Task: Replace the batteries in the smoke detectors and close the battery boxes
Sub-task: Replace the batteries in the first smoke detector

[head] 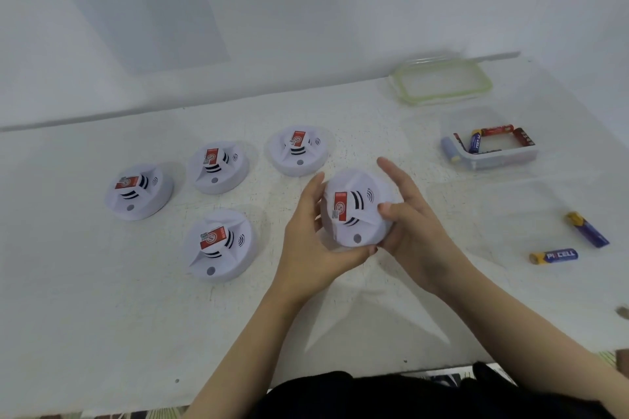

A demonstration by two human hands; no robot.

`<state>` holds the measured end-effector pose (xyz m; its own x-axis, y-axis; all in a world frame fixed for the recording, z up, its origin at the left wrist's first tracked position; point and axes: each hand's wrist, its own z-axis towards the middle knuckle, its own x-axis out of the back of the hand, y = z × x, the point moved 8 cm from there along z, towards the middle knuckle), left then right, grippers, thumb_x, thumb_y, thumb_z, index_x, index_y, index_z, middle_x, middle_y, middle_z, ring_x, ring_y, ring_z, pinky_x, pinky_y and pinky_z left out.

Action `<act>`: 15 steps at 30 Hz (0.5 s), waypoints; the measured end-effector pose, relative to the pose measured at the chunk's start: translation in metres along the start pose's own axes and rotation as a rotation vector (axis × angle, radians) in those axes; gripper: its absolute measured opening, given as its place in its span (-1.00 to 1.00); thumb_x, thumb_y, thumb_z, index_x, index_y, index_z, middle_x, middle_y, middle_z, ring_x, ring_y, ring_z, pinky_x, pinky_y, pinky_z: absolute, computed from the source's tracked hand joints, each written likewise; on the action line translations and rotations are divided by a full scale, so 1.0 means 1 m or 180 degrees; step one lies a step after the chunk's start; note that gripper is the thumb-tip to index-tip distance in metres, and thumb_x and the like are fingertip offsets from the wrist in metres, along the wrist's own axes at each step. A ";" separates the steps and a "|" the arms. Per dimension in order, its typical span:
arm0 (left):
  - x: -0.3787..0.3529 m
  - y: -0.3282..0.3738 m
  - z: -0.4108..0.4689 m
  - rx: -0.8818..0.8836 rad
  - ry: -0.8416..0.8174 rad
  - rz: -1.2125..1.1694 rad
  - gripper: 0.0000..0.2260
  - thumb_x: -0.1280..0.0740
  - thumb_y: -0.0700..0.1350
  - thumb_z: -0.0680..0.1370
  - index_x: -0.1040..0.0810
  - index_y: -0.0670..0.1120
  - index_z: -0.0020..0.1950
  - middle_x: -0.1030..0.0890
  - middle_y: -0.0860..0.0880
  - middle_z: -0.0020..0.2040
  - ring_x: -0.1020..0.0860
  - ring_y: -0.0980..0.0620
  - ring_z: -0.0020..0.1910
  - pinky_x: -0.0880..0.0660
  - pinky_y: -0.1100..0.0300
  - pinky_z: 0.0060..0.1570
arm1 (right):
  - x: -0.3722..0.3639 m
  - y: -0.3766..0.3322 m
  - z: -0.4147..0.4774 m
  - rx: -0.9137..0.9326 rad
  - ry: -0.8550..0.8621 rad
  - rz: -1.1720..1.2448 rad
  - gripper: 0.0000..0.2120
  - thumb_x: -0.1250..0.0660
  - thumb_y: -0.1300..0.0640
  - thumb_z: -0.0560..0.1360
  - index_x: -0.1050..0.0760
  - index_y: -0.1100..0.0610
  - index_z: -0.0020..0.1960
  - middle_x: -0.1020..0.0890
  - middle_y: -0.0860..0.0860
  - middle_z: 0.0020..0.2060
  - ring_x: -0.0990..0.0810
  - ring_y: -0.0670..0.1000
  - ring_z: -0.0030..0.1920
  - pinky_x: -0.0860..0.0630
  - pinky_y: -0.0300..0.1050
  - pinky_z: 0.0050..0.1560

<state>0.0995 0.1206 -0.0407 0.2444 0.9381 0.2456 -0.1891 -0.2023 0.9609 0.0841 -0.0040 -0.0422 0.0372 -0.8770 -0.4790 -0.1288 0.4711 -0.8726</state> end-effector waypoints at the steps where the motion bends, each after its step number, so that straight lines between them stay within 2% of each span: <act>1: 0.000 -0.002 0.000 0.0017 0.0014 -0.0002 -0.18 -0.63 -0.17 0.27 -0.28 0.13 0.40 -0.50 0.34 0.22 -0.48 0.28 0.26 -0.48 0.32 0.16 | 0.000 -0.002 -0.001 0.0031 -0.0070 -0.0064 -0.35 -0.19 0.25 0.40 -0.21 -0.18 0.42 -0.62 0.12 0.14 -0.63 0.19 0.08 -0.61 0.03 -0.06; 3: 0.001 -0.006 -0.001 0.0032 0.0056 0.0004 -0.15 -0.62 -0.06 0.24 -0.28 0.10 0.43 -0.47 0.28 0.30 -0.45 0.21 0.32 -0.47 0.20 0.26 | 0.000 -0.005 -0.002 0.0114 -0.0191 -0.0329 -0.30 -0.15 0.27 0.41 -0.16 -0.33 0.40 -0.61 0.14 0.15 -0.62 0.20 0.09 -0.60 0.06 -0.04; 5: 0.002 -0.008 -0.002 0.0037 0.0093 0.0027 -0.12 -0.60 0.03 0.22 -0.27 0.04 0.46 -0.45 0.22 0.34 -0.43 0.21 0.35 -0.45 0.15 0.31 | 0.001 -0.007 -0.003 0.0175 -0.0226 -0.0586 -0.29 -0.13 0.27 0.41 -0.17 -0.38 0.37 -0.60 0.13 0.15 -0.62 0.20 0.09 -0.59 0.12 -0.01; 8: 0.003 -0.007 -0.003 -0.0004 0.0169 0.0108 -0.12 -0.64 -0.03 0.23 -0.29 0.00 0.47 -0.45 0.16 0.37 -0.42 0.21 0.35 -0.45 0.11 0.32 | 0.005 -0.006 -0.002 0.0161 -0.0214 -0.0672 -0.35 -0.11 0.26 0.41 -0.28 -0.34 0.34 -0.61 0.11 0.14 -0.62 0.16 0.06 -0.60 0.08 -0.09; 11: 0.004 -0.005 -0.003 -0.0059 0.0150 0.0184 -0.20 -0.63 -0.12 0.24 -0.35 0.06 0.40 -0.50 0.20 0.30 -0.46 0.21 0.31 -0.48 0.18 0.27 | 0.010 0.000 -0.001 0.0059 -0.0139 -0.0535 -0.43 -0.08 0.24 0.40 -0.42 -0.22 0.29 -0.59 0.07 0.18 -0.61 0.15 0.08 -0.59 0.04 -0.15; 15: 0.007 -0.011 -0.004 -0.0018 0.0119 0.0297 -0.16 -0.60 -0.01 0.23 -0.33 0.03 0.45 -0.47 0.10 0.36 -0.43 0.15 0.35 -0.45 0.08 0.32 | 0.017 0.008 0.001 -0.0104 -0.0075 -0.0384 -0.48 -0.06 0.22 0.39 -0.46 -0.13 0.26 -0.57 0.04 0.21 -0.60 0.12 0.13 -0.59 -0.01 -0.14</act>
<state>0.0990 0.1302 -0.0501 0.1899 0.9251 0.3289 -0.2147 -0.2877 0.9333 0.0847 -0.0153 -0.0569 0.0775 -0.9245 -0.3732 -0.1541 0.3587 -0.9206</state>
